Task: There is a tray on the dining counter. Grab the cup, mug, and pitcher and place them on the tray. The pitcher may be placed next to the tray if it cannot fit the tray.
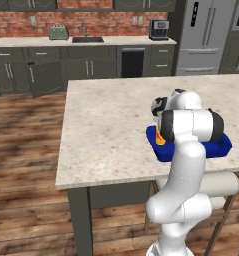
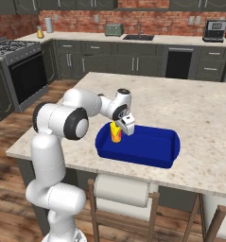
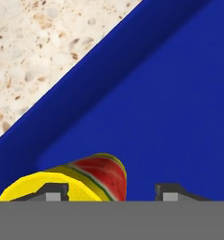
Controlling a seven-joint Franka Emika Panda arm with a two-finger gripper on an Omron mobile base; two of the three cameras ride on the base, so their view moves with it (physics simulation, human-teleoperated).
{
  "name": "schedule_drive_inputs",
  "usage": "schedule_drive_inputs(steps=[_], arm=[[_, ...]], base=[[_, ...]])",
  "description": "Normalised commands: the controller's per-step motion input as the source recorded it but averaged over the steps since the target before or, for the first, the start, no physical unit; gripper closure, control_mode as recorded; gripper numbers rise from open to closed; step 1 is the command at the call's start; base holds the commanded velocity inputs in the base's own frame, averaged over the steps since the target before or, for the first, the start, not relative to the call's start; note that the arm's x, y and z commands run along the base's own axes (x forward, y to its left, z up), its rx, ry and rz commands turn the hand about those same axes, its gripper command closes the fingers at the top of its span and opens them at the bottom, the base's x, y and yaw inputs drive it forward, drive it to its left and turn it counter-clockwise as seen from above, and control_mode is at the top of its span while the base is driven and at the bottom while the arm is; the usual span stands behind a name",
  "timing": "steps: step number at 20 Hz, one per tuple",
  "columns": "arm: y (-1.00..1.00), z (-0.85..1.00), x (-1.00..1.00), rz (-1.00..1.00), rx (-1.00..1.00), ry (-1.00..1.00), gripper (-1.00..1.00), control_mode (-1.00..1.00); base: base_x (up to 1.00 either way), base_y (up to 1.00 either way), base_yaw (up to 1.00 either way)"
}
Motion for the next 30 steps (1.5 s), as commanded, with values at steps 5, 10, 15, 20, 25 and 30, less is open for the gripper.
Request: schedule_drive_inputs(steps=[5,10,15,20,25,30], arm=[[0.0,0.0,0.0,0.0,0.0,0.0,-1.0,-1.0],[0.0,0.0,0.0,0.0,0.0,0.0,-1.0,-1.0],[0.0,0.03,0.0,0.0,0.0,0.0,-1.0,-1.0],[0.0,0.58,0.0,0.0,0.0,0.0,-1.0,-1.0],[0.0,0.87,-0.08,0.0,0.0,0.0,-1.0,-1.0],[0.0,0.81,-0.46,0.07,-0.01,-0.01,-1.0,-1.0]], base=[[0.0,0.0,0.0],[0.0,0.0,0.0],[0.0,0.0,0.0],[0.0,0.0,0.0],[0.0,0.0,0.0],[0.0,0.0,0.0]])
